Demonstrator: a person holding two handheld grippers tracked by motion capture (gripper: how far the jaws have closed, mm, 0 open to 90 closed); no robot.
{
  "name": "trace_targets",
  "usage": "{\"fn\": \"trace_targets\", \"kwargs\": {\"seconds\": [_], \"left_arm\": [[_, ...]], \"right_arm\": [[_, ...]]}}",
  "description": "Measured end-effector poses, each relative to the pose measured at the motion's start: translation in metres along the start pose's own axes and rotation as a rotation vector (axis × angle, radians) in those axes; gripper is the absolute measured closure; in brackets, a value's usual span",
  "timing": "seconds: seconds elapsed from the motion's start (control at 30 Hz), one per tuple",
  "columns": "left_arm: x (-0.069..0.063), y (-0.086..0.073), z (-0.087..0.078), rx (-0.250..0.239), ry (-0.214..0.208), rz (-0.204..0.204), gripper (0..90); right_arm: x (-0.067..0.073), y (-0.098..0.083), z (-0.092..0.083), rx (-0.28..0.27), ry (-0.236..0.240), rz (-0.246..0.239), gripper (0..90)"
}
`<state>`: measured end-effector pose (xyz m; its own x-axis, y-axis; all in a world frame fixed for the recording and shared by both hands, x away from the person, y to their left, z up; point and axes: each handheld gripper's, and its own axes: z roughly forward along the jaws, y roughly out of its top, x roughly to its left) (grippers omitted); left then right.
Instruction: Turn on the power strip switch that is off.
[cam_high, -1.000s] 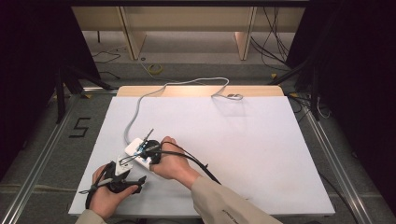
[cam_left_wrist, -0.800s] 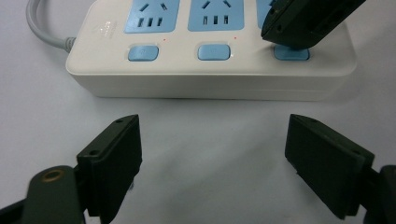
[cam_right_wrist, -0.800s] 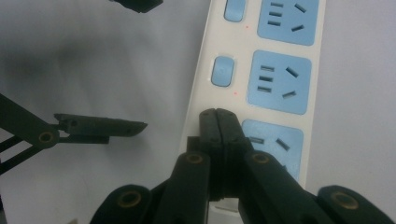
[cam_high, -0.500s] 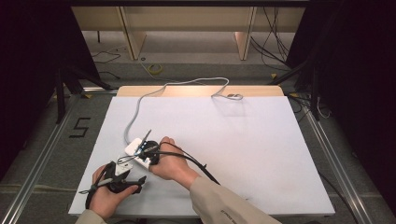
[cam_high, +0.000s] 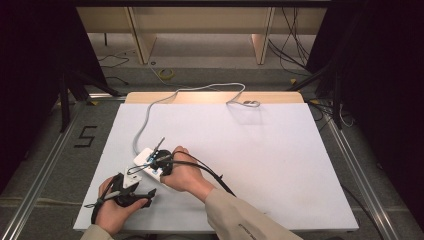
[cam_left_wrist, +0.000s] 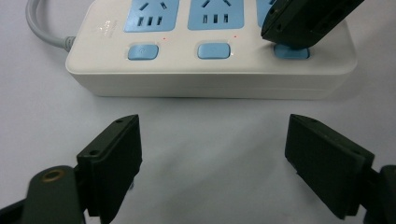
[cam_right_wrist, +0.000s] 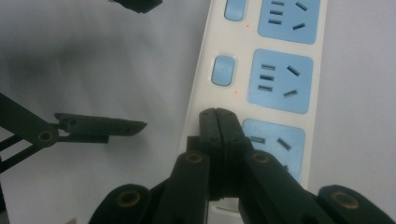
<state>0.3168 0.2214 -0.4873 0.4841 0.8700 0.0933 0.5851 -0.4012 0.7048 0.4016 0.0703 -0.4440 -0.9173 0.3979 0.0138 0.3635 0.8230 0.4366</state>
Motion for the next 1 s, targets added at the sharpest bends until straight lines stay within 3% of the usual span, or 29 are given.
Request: {"fn": "trace_targets", "kwargs": {"seconds": [0.37, 0.73, 1.0], "left_arm": [[0.0, 0.0, 0.0, 0.001, -0.001, -0.001, 18.6], [0.0, 0.0, 0.0, 0.0, 0.001, -0.001, 18.6], [0.001, -0.001, -0.001, 0.005, 0.002, 0.002, 18.6]], "right_arm": [[-0.005, -0.008, -0.006, -0.061, 0.023, 0.006, 84.1], [-0.021, -0.023, -0.022, -0.071, -0.007, 0.01, 76.7], [-0.035, -0.043, -0.039, -0.122, -0.026, 0.049, 68.6]]}}
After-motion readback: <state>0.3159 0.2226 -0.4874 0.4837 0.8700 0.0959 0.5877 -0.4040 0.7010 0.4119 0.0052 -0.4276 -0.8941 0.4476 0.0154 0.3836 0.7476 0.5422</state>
